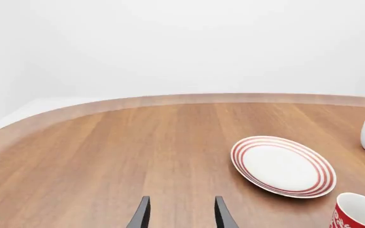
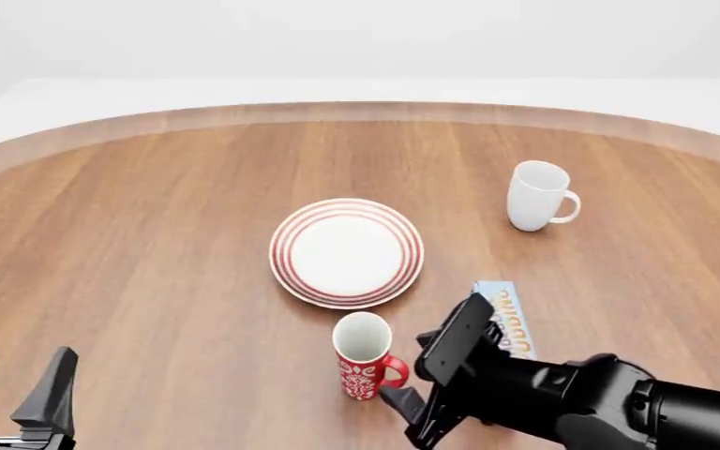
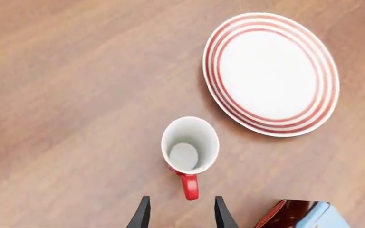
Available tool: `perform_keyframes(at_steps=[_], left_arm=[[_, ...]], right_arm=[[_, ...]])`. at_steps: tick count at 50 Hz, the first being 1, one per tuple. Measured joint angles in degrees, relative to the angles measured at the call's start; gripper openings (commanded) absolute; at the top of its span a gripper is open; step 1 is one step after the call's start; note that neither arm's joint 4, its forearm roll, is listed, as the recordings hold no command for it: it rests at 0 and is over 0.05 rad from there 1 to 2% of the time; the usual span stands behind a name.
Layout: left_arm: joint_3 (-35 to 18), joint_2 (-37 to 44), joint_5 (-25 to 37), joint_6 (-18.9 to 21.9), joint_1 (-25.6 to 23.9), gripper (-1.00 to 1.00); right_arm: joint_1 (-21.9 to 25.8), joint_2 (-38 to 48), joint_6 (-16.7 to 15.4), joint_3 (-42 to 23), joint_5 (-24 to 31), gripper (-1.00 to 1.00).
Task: Pick up the red mug and put it on the plate
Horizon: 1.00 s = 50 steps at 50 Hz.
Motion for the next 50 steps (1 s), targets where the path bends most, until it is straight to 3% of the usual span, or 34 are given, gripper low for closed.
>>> perform_keyframes(at_steps=[29, 50], left_arm=[[0.0, 0.0, 0.0, 0.0, 0.0, 1.00], [0.0, 0.0, 0.0, 0.0, 0.0, 1.00]], right_arm=[[-0.2, 5.5, 0.1, -2.5, 0.5, 1.00], [0.0, 10.0, 1.4, -1.9, -3.5, 1.00]])
